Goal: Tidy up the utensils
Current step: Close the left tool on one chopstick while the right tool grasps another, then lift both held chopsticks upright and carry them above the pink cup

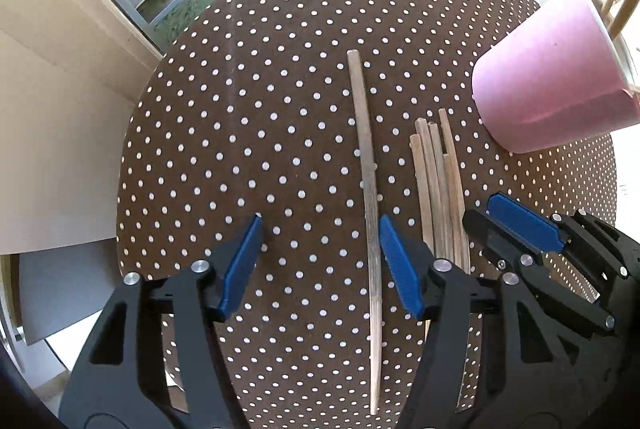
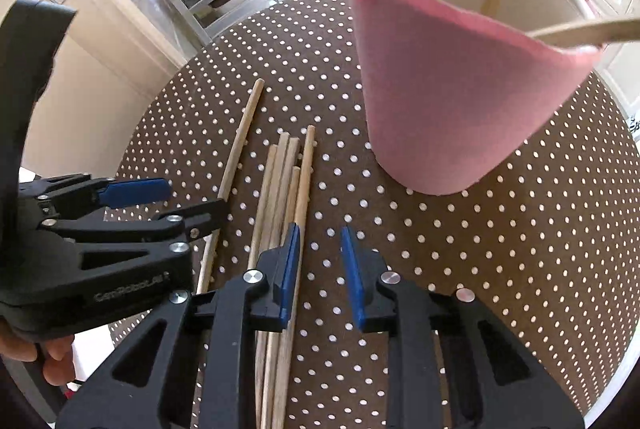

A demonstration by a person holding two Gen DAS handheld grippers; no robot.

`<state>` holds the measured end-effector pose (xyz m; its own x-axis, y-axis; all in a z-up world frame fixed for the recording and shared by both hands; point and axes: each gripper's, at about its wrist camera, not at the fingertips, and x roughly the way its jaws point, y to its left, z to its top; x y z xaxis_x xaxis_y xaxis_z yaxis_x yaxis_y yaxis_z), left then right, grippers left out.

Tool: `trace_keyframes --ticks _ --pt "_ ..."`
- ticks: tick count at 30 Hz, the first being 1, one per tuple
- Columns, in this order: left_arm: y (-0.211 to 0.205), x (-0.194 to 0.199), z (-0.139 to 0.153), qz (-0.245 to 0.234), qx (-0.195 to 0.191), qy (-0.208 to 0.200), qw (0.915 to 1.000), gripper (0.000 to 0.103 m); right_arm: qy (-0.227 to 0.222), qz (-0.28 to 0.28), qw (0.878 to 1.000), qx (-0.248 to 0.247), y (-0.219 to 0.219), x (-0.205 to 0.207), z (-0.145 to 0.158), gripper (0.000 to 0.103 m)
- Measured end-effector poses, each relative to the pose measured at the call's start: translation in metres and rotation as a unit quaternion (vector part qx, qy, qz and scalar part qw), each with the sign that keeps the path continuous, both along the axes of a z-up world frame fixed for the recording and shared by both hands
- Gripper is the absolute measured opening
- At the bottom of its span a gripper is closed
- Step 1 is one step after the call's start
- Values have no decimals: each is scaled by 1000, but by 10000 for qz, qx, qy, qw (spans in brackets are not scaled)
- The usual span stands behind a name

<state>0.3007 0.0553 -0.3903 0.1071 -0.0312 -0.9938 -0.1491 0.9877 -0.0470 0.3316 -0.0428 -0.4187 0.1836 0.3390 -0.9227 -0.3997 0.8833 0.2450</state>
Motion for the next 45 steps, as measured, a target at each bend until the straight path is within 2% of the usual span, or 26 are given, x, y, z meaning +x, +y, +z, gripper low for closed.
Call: trace_keyframes --ticks 4,9,11,14,21,26,28,29,33,36,38,40,45 --pt "-3 8 -4 -173 72 41 9998 59 99 42 9999 -18 3 0 -2 20" --pt "-3 1 -7 -270 120 109 9995 57 7 53 9999 -138 10 3 -3 19" --pt "0 -5 -8 -206 37 87 9997 55 -16 33 9998 -175 13 5 -4 19" --pt "9 -1 0 29 -237 -172 9996 55 -31 15 9998 -199 17 8 -6 19" --pt "21 35 -18 3 -22 -87 10000 52 -32 127 9993 -357 31 21 -8 19" --pt "24 44 -29 -57 123 -86 9999 51 -49 111 9992 -377 31 22 -10 17" --pt "22 45 -30 -117 189 -117 9997 42 -80 123 9990 -433 32 22 -10 13" --pt "20 43 -28 -173 195 -152 9995 31 -63 134 9991 -401 32 22 -11 8" --pt "20 42 -31 -255 22 -190 9995 11 43 155 9995 -285 28 21 -11 5" --pt "22 27 -24 -184 -222 -243 9993 7 130 147 9997 -119 22 15 -9 5" --pt "19 16 -16 -163 -250 -313 9991 6 112 123 9999 -40 17 12 -4 5" --pt "21 11 -9 -87 -457 -423 9980 6 109 79 9999 77 13 9 1 5" --pt "20 -5 20 -155 -664 -741 9949 6 -103 7 9994 340 3 -1 31 5"
